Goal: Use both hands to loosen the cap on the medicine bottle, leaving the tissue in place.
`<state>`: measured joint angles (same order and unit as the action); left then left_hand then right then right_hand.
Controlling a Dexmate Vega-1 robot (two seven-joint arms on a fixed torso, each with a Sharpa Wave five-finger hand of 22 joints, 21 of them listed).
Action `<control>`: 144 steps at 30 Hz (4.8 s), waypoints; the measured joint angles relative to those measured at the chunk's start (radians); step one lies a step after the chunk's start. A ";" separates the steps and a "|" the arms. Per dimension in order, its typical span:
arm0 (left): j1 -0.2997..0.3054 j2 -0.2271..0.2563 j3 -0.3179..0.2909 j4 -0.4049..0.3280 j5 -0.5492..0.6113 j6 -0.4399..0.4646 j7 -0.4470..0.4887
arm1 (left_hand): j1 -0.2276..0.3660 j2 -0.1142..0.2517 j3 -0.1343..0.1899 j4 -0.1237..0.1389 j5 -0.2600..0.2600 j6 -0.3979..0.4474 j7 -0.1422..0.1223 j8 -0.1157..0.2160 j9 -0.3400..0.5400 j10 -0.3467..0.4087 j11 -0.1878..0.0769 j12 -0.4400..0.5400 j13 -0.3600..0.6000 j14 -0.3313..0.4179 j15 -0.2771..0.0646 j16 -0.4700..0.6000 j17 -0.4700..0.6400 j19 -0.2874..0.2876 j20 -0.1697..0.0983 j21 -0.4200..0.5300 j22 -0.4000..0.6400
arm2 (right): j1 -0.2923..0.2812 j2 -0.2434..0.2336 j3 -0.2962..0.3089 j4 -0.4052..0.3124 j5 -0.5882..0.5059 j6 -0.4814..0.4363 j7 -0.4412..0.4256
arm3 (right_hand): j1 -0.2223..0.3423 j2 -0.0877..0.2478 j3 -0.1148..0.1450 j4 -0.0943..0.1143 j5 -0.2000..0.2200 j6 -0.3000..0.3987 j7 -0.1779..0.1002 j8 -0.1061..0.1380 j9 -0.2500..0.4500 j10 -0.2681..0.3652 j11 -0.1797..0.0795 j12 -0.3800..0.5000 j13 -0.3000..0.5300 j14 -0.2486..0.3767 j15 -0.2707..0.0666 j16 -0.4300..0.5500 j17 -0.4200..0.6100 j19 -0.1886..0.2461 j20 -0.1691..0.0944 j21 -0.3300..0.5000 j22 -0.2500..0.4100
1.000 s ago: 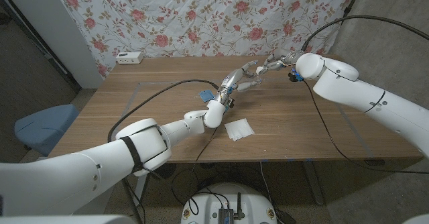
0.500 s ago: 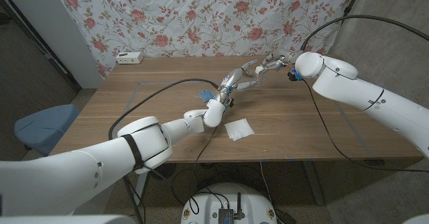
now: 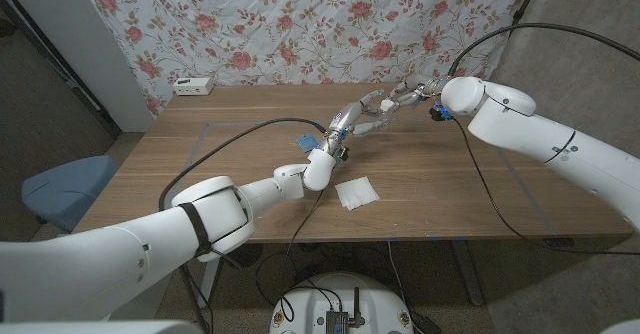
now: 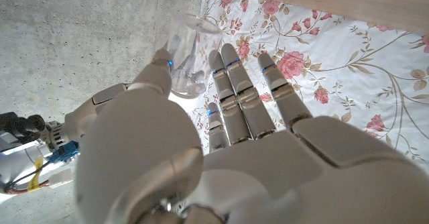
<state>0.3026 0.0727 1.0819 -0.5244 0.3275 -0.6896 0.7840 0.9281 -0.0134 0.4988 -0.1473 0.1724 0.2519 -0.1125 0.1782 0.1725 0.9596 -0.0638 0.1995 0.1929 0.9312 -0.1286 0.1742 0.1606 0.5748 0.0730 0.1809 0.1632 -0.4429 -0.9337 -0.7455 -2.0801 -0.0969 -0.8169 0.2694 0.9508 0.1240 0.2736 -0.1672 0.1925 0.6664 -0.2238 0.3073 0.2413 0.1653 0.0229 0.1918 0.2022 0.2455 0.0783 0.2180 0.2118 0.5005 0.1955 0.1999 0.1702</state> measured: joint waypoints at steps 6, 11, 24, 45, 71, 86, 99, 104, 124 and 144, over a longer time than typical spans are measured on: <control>0.011 0.009 -0.009 -0.026 0.005 0.007 0.000 | -0.004 0.004 0.000 0.000 -0.002 0.000 0.000 0.000 0.000 0.000 0.000 -0.001 0.000 0.000 0.000 0.000 0.000 0.000 0.000 0.000 0.000 | 0.002 -0.009 0.004 -0.005 0.011 0.001 0.016 | 0.015 0.014 0.013 -0.001 -0.004 -0.010 0.003 -0.006 -0.005 -0.014 -0.014 0.000 0.000 -0.014 -0.003 -0.004 0.005 -0.005 0.005 0.000 0.005; 0.022 0.017 -0.018 -0.050 0.008 0.011 0.000 | -0.005 0.005 0.000 0.000 0.001 0.000 0.000 0.000 0.000 0.000 0.000 -0.001 0.000 0.000 0.000 0.000 0.000 0.000 0.000 0.000 0.000 | 0.002 -0.009 0.004 -0.005 0.021 0.003 0.026 | 0.035 0.029 0.028 -0.004 -0.004 -0.010 0.003 -0.008 -0.006 -0.023 -0.023 0.000 0.000 -0.020 -0.009 -0.004 0.005 -0.005 0.005 -0.004 0.005; 0.031 0.020 -0.033 -0.067 0.026 0.030 -0.010 | -0.008 0.008 0.000 0.000 0.002 0.000 0.000 0.000 0.000 0.000 0.000 0.000 0.000 0.000 0.000 0.000 0.000 -0.004 -0.004 0.000 0.000 | 0.001 -0.031 0.025 -0.015 0.050 0.012 0.043 | 0.071 0.050 0.051 -0.009 -0.007 -0.010 0.002 -0.016 -0.010 -0.034 -0.034 -0.003 0.000 -0.028 -0.010 -0.004 0.005 -0.015 0.003 -0.004 0.005; 0.028 0.016 -0.035 -0.059 0.031 0.027 -0.012 | -0.008 0.008 0.000 0.000 0.001 0.000 0.000 0.000 0.000 0.000 0.000 -0.003 0.001 0.000 0.000 0.000 0.000 -0.004 -0.004 0.000 0.000 | 0.012 -0.042 0.034 -0.008 0.085 0.026 0.072 | 0.072 0.006 0.040 0.007 -0.012 -0.140 0.004 -0.097 -0.026 -0.080 -0.001 -0.003 0.000 -0.060 0.011 -0.004 0.009 -0.035 0.010 -0.008 0.004; 0.044 0.030 -0.046 -0.095 0.040 0.041 -0.014 | -0.008 0.008 0.001 -0.002 0.002 0.000 0.000 0.000 0.000 0.000 0.000 -0.003 -0.001 0.000 0.000 0.000 0.000 -0.011 -0.004 0.000 0.000 | 0.029 -0.053 0.030 -0.011 0.113 0.011 0.100 | -0.088 -0.082 -0.051 0.058 -0.015 -0.283 0.066 -0.122 -0.027 -0.122 0.059 -0.003 0.000 -0.098 0.067 -0.007 0.002 -0.056 0.020 -0.008 0.004; 0.046 0.029 -0.049 -0.096 0.042 0.044 -0.019 | -0.008 0.008 0.001 -0.002 0.002 0.000 0.000 0.000 0.000 0.004 0.004 -0.004 0.000 0.005 -0.005 0.000 0.000 -0.011 -0.004 0.000 0.000 | 0.032 -0.057 0.029 -0.015 0.118 0.010 0.098 | -0.145 -0.093 -0.081 0.072 -0.003 -0.255 0.139 -0.102 -0.025 -0.122 0.078 0.005 0.000 -0.081 0.091 -0.007 0.002 -0.066 0.019 -0.008 0.004; 0.037 0.019 -0.046 -0.072 0.040 0.031 -0.019 | -0.007 0.007 0.003 0.000 0.001 0.000 0.000 0.000 0.000 0.004 0.004 -0.003 0.001 0.005 -0.005 0.000 0.000 -0.016 -0.009 0.000 0.000 | 0.028 -0.047 0.026 -0.019 0.108 -0.002 0.073 | -0.152 -0.091 -0.081 0.072 0.002 -0.189 0.158 -0.067 -0.012 -0.091 0.082 0.013 0.000 -0.058 0.098 0.005 -0.003 -0.051 0.012 0.000 0.004; 0.026 0.009 -0.038 -0.049 0.038 0.025 -0.018 | -0.008 0.007 0.003 0.001 0.001 0.000 0.000 0.000 0.000 0.004 0.004 -0.002 0.001 0.005 -0.005 0.000 0.000 -0.016 -0.009 0.000 0.000 | 0.025 -0.042 0.024 -0.018 0.101 -0.010 0.055 | -0.150 -0.089 -0.081 0.065 0.004 -0.161 0.156 -0.054 -0.009 -0.075 0.081 0.020 0.000 -0.042 0.093 0.005 -0.003 -0.038 0.015 0.004 0.004; 0.008 -0.008 -0.020 -0.005 0.024 0.005 -0.012 | -0.008 0.007 0.003 0.001 -0.002 -0.009 0.009 0.000 0.000 0.004 0.004 -0.004 -0.001 0.007 -0.003 0.000 -0.002 0.018 0.025 0.012 0.000 | 0.019 -0.029 0.021 -0.011 0.092 -0.028 0.013 | -0.122 -0.060 -0.064 0.044 0.009 -0.064 0.140 -0.007 0.003 -0.034 0.068 0.028 0.000 -0.008 0.073 0.013 -0.003 -0.005 0.012 0.012 0.004; 0.000 -0.017 -0.012 0.028 0.001 -0.024 -0.016 | -0.012 0.003 0.017 0.000 0.002 -0.027 0.035 0.000 0.000 0.004 0.004 -0.012 0.001 0.007 -0.003 0.000 -0.002 0.199 0.005 0.056 0.007 | 0.015 -0.024 0.014 -0.017 0.083 -0.049 -0.018 | -0.095 -0.042 -0.050 0.027 0.009 0.024 0.113 0.029 0.007 0.005 0.054 0.028 0.000 0.024 0.049 0.026 -0.002 0.024 -0.006 0.012 0.004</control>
<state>0.3027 0.0559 1.0697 -0.4959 0.3287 -0.7139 0.7682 0.9161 -0.0105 0.5156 -0.1475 0.1744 0.2244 -0.0776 0.1782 0.1726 0.9631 -0.0603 0.1873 0.1934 0.9381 -0.1319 0.1742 0.1583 0.7740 0.0782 0.2370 0.1702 -0.4275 -0.9576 -0.7317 -2.0970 -0.0144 -0.8656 0.2511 0.8555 0.0816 0.2234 -0.1397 0.2012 0.6901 -0.1113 0.3368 0.2480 0.1700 0.0768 0.2198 0.2022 0.2697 0.1268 0.2443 0.2093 0.5242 0.1894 0.2116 0.1743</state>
